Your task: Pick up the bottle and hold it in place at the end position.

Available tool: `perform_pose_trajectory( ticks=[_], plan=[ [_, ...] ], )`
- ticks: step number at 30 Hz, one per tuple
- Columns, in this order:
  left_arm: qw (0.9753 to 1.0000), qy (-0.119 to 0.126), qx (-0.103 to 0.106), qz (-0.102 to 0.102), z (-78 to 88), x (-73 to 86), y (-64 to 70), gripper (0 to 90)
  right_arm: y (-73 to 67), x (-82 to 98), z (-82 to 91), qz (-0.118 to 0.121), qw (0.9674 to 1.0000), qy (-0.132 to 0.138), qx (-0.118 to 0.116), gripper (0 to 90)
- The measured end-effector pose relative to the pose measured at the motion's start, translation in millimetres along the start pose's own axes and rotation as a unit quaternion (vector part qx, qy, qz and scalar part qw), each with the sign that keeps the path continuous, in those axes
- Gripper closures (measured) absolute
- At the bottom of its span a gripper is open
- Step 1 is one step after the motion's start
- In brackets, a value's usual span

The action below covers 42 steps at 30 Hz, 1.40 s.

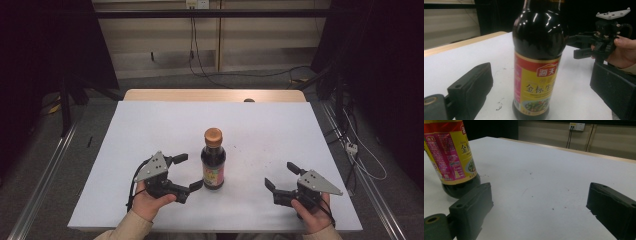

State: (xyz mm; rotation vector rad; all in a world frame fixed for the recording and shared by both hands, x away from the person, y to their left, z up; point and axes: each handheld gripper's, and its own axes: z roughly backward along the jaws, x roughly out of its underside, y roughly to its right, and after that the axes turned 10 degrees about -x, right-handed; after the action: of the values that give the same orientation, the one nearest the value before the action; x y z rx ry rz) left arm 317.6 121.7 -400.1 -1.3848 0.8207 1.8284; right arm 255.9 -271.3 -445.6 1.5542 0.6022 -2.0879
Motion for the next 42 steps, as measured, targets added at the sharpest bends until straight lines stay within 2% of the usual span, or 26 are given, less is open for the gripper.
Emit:
perform_pose_trajectory(
  ticks=[7,16,22,26,27,32,33,35,37,42],
  plan=[
    [1.0,-0.001,0.002,-0.002,-9.6,-2.2,6.3,4.5,0.2,-0.3,0.1,0.001,1.0,0.002,0.002,5.7],
    [0.9998,-0.009,-0.014,-0.002,-20.2,-7.2,10.3,6.2,0.5,-0.3,0.5,0.001,1.0,0.002,0.004,5.7],
    [0.9999,-0.012,-0.01,-0.003,-30.4,-9.2,13.9,6.3,-0.1,-0.5,0.5,0.002,1.0,0.002,0.004,5.7],
    [0.9998,-0.01,-0.017,-0.006,-37.2,-9.8,16.0,10.4,0.2,-0.5,0.6,0.002,1.0,0.002,0.004,5.7],
    [0.9995,-0.01,-0.03,-0.009,-40.8,-10.0,17.4,11.0,0.3,-0.4,0.6,0.002,1.0,0.001,0.005,5.7],
    [0.9991,-0.003,-0.043,-0.005,-45.6,-11.0,18.6,12.8,0.3,-0.5,0.9,0.002,1.0,0.002,0.004,5.7],
    [0.9986,-0.003,-0.052,-0.009,-47.2,-11.6,19.8,13.2,0.2,-0.5,0.9,0.001,1.0,0.002,0.004,5.7],
    [0.9986,-0.002,-0.052,-0.009,-48.1,-11.8,20.4,14.6,0.4,-0.3,0.5,0.002,1.0,0.001,0.004,5.7],
    [0.998,0.007,-0.061,-0.012,-51.0,-12.1,23.2,15.9,0.2,-0.2,-0.2,0.002,1.0,0.001,0.003,5.7],
    [0.9973,0.002,-0.071,-0.016,-56.7,-12.6,26.1,17.0,0.2,0.2,-0.6,-0.001,1.0,-0.002,0.001,5.7]
  ],
)
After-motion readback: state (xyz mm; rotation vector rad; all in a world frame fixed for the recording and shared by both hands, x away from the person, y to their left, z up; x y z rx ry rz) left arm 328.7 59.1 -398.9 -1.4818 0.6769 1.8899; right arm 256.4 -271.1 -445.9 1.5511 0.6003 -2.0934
